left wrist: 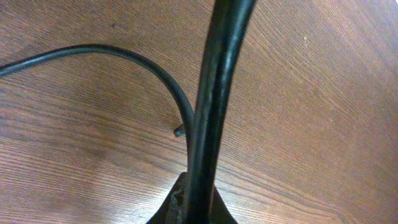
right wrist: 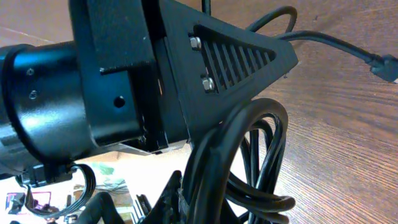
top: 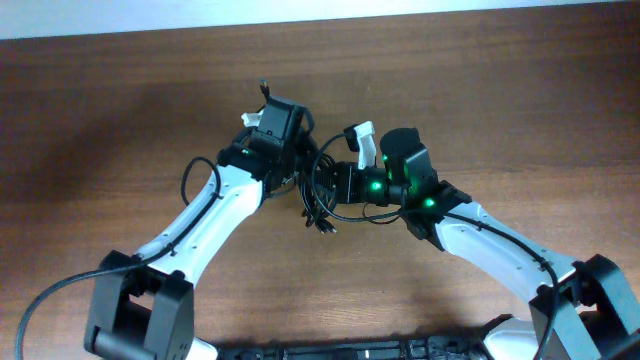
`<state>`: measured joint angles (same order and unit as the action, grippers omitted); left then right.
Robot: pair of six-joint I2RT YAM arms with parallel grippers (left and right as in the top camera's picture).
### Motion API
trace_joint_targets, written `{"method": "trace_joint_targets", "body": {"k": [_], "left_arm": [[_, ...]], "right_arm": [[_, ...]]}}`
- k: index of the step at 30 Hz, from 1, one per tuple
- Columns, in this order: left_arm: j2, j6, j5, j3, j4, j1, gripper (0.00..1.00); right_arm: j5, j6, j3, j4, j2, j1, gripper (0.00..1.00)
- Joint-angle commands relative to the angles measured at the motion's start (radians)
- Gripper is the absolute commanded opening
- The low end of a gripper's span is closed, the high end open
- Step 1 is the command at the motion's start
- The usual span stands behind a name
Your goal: Untangle cables
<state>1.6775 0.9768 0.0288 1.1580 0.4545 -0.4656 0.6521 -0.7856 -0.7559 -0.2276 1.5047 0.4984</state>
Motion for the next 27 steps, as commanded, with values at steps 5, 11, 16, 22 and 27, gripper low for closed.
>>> {"method": "trace_joint_targets", "body": {"k": [5, 11, 16, 22, 27], "left_arm": [[-0.051, 0.002, 0.097, 0.009, 0.002, -0.040, 0.00], [-0.051, 0.002, 0.185, 0.009, 0.003, -0.040, 0.00], [-0.051, -0.007, 0.192, 0.009, 0.029, -0.008, 0.00], [-0.051, -0.078, 0.205, 0.009, 0.063, 0.064, 0.00], [-0.051, -0.243, 0.327, 0.009, 0.063, 0.225, 0.00]], "right_arm": [[-0.014, 0.294, -0.018, -0.038, -0.003, 0.029, 0.04], [-0.284, 0.615, -0.019, -0.039, -0.003, 0.155, 0.25], [-0.325, 0.640, -0.019, -0.038, -0.003, 0.163, 0.52], [-0.241, 0.559, -0.019, -0.038, -0.013, 0.162, 0.68], [-0.182, 0.489, -0.019, -0.039, -0.078, 0.159, 0.95]]}}
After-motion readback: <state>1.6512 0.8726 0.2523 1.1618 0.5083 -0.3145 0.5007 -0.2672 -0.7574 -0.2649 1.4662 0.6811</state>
